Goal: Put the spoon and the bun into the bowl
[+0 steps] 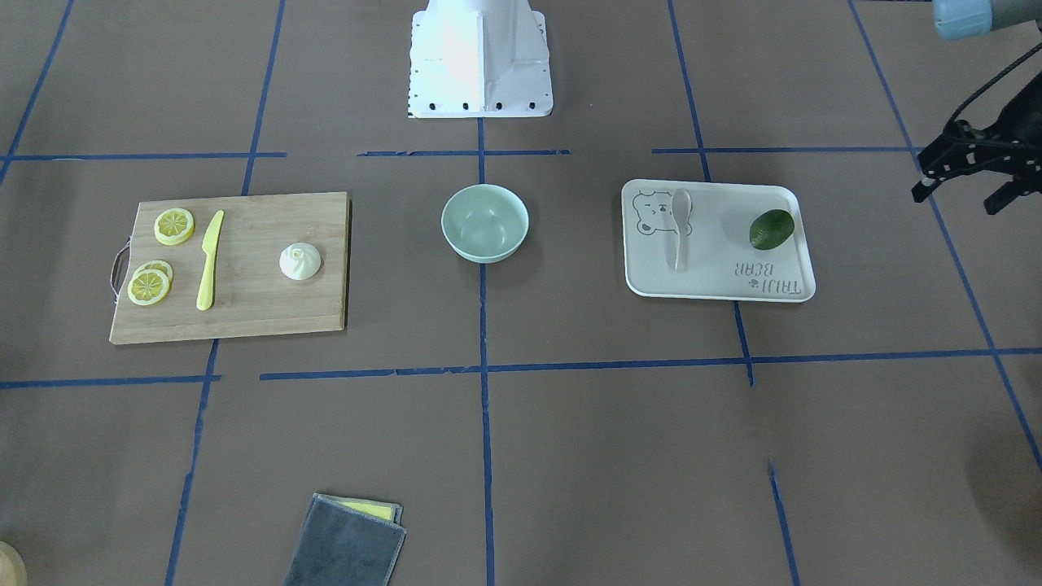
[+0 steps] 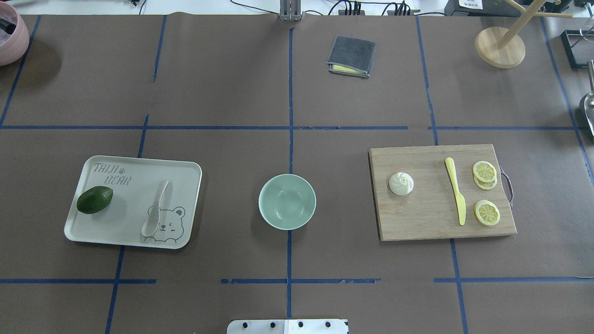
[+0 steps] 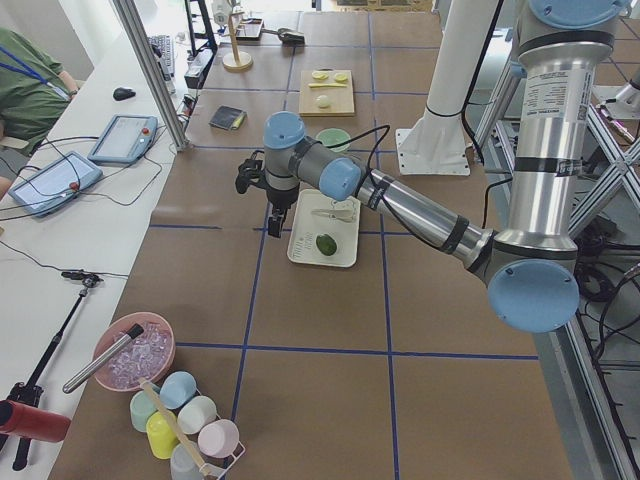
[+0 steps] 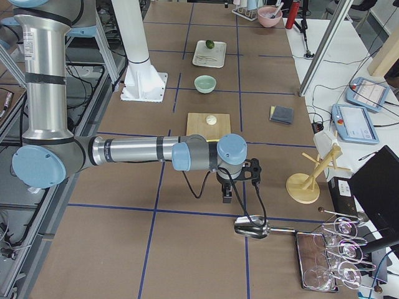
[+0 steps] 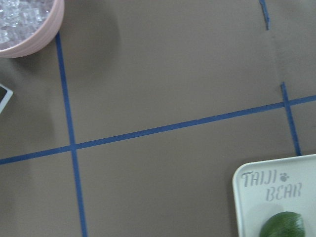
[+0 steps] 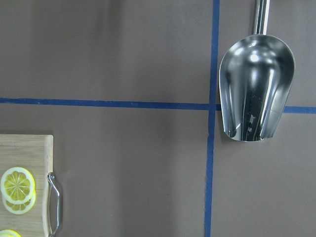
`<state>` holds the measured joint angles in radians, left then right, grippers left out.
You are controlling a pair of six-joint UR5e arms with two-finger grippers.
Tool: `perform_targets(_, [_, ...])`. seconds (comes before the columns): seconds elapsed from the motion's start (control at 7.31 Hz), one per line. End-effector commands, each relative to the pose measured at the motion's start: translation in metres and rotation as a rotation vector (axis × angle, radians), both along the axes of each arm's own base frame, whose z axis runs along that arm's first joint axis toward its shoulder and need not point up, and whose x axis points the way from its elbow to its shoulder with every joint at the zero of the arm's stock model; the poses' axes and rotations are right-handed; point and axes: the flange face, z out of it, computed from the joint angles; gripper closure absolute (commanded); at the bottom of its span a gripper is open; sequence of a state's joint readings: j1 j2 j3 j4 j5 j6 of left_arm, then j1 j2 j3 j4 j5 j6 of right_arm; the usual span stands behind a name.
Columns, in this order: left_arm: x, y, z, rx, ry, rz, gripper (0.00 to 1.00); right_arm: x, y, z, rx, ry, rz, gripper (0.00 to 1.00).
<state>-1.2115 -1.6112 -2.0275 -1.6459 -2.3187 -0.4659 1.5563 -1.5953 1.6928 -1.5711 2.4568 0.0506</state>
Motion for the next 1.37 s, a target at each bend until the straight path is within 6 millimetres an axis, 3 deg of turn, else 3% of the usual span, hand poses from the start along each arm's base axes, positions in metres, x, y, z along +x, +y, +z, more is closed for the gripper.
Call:
perform_targets(0.0, [0.085, 0.026, -0.022, -0.026, 0.085, -0.003, 0.00, -0.007, -0.009, -0.007, 0.011, -0.004, -0.011, 0.00])
perform_targets(0.27, [0.172, 0.054, -0.024, -0.083, 0.093, -0.069, 0.02, -0.029, -0.016, -0.030, -0.010, -0.021, 0.016, 0.00])
perform_targets(0.55, [0.232, 0.056, -0.023, -0.106, 0.063, -0.089, 0.02, -0.062, -0.021, -0.047, -0.017, -0.049, 0.064, 0.00])
perform_targets(0.82, [0.276, 0.065, -0.013, -0.126, 0.027, -0.096, 0.04, -0.089, -0.021, -0.067, -0.033, -0.080, 0.089, 0.00])
perform_targets(1.23, [0.315, 0.067, 0.001, -0.113, -0.025, -0.103, 0.11, -0.120, -0.018, -0.103, -0.061, -0.096, 0.102, 0.00])
